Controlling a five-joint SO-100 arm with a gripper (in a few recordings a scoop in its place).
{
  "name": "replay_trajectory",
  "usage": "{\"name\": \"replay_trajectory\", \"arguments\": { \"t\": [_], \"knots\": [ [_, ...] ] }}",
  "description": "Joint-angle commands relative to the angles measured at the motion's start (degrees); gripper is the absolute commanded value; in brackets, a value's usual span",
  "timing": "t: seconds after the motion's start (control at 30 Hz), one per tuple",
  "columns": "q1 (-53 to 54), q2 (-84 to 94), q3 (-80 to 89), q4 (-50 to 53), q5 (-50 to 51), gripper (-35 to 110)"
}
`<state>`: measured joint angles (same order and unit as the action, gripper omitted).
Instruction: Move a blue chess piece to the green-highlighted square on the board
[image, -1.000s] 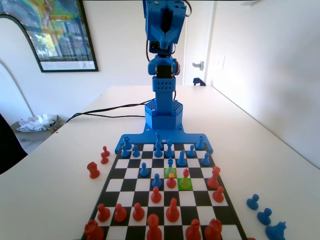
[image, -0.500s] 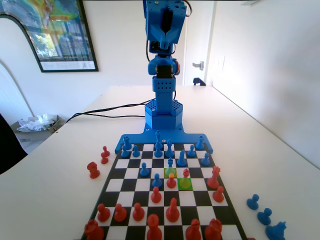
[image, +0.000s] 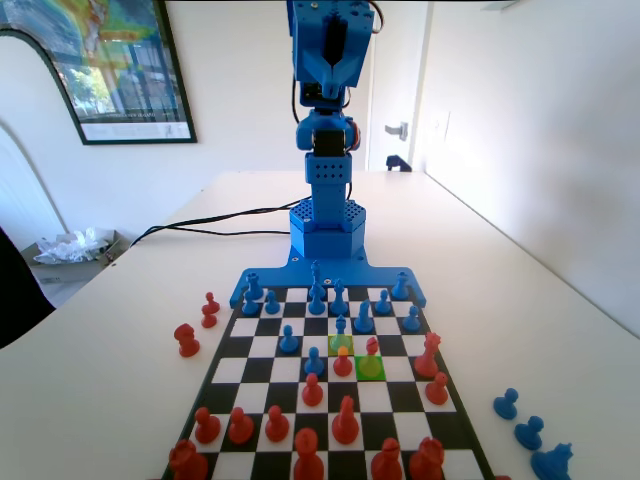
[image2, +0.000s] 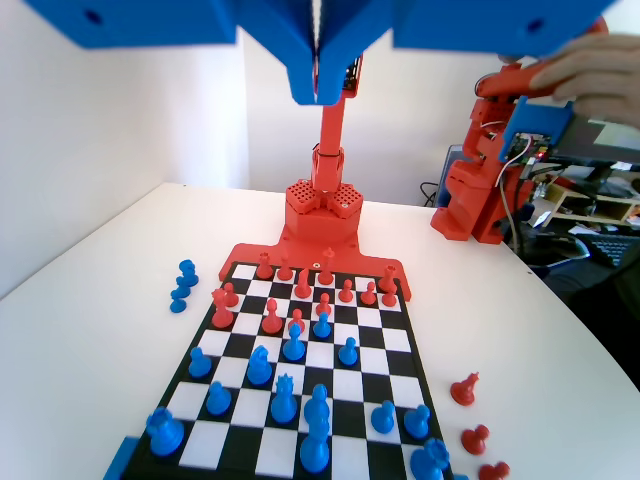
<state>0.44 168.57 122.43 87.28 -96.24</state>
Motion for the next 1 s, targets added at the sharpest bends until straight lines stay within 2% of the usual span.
{"name": "replay_trajectory", "arguments": {
  "t": [0.0,0.47,0.97],
  "knots": [
    [-1.2,-5.8,-6.8,-1.1,1.0,1],
    [1.1,-32.3,-16.2,-0.4,7.8,2],
    [1.8,-60.0,-20.7,-10.4,17.3,2]
  ]
}}
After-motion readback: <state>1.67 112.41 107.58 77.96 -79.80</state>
